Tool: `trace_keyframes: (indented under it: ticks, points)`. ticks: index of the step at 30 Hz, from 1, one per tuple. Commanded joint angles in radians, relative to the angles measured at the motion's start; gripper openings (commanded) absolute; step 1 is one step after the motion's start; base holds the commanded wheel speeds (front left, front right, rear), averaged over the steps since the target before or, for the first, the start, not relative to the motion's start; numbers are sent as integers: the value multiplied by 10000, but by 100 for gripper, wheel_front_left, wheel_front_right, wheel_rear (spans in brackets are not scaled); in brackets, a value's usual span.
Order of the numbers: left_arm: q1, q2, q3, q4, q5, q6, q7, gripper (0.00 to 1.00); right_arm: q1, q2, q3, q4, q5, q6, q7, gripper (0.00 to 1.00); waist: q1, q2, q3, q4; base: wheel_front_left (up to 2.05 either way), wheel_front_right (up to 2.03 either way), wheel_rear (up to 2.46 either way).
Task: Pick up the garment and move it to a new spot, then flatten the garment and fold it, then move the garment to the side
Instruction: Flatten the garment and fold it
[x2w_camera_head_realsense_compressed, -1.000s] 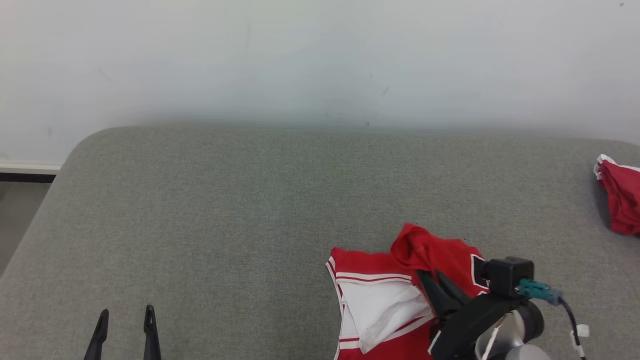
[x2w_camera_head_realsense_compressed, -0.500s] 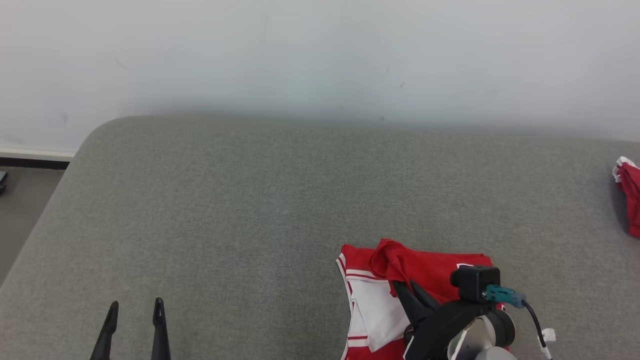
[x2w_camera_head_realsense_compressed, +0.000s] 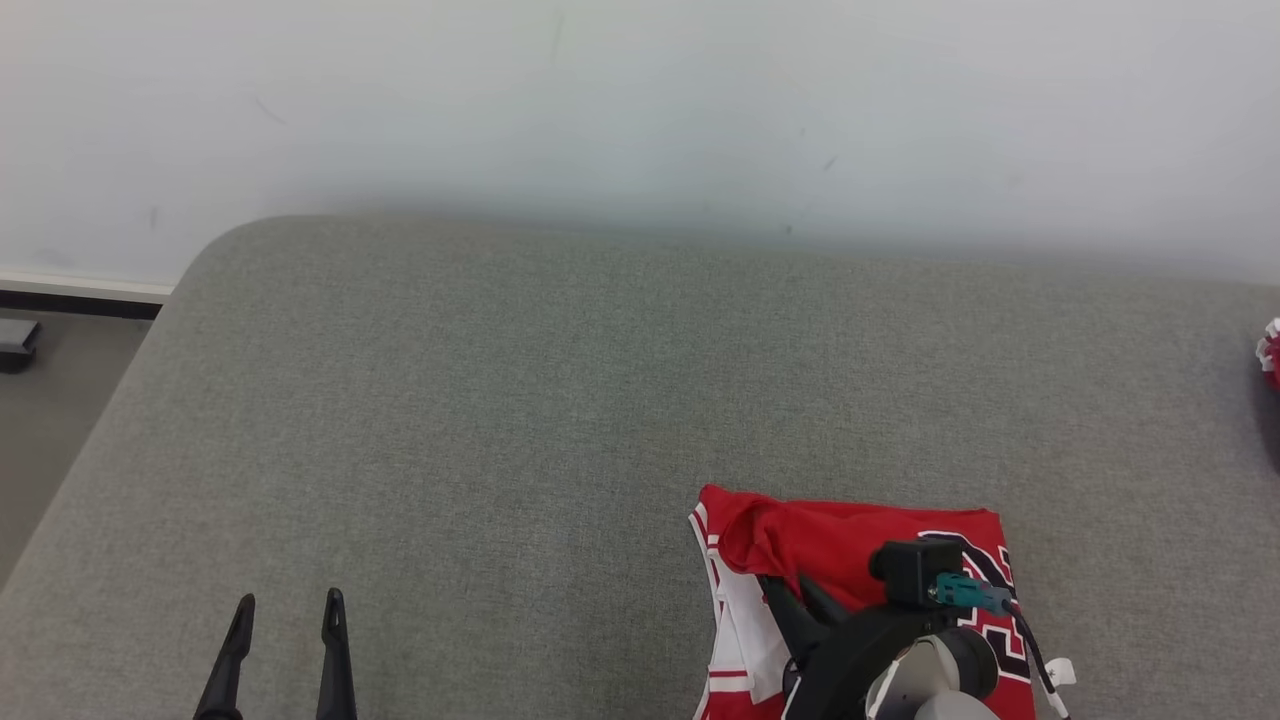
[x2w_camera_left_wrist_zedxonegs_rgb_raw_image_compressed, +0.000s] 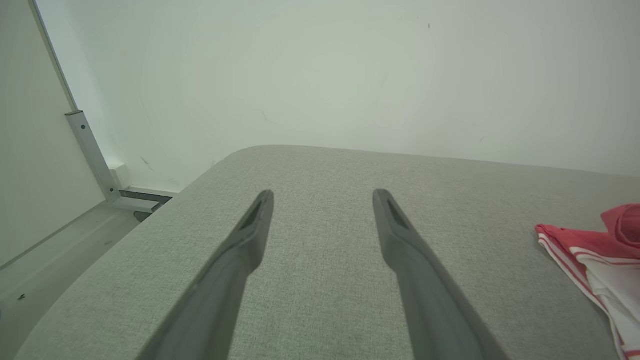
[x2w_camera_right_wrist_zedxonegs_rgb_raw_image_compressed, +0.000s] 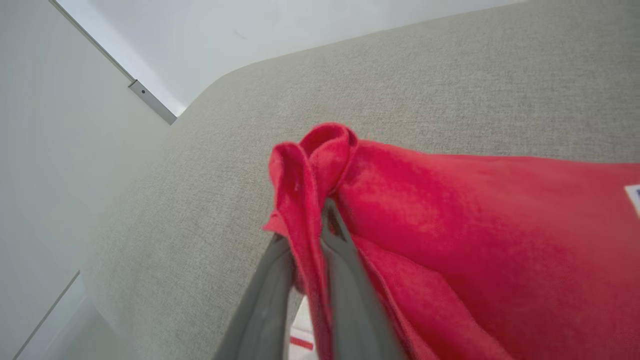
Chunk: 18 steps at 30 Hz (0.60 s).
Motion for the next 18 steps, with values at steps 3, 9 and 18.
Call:
trace_keyframes:
  ticks: [3, 9, 18]
  points:
    - [-101, -19, 40, 43, -45, -8, -27, 100, -256, 17, 76, 334, 7, -29, -405, 100, 0, 0, -37, -29, 0, 0, 0]
    - [41, -19, 103, -3, -22, 21, -27, 100, -545, -46, -203, 182, -333, -29, -1230, 100, 0, 0, -89, -191, 0, 0, 0]
    - [215, -19, 205, -81, 76, 43, -27, 100, -117, -851, -1329, -850, -743, -29, -2078, 100, 0, 0, -258, -463, 0, 0, 0]
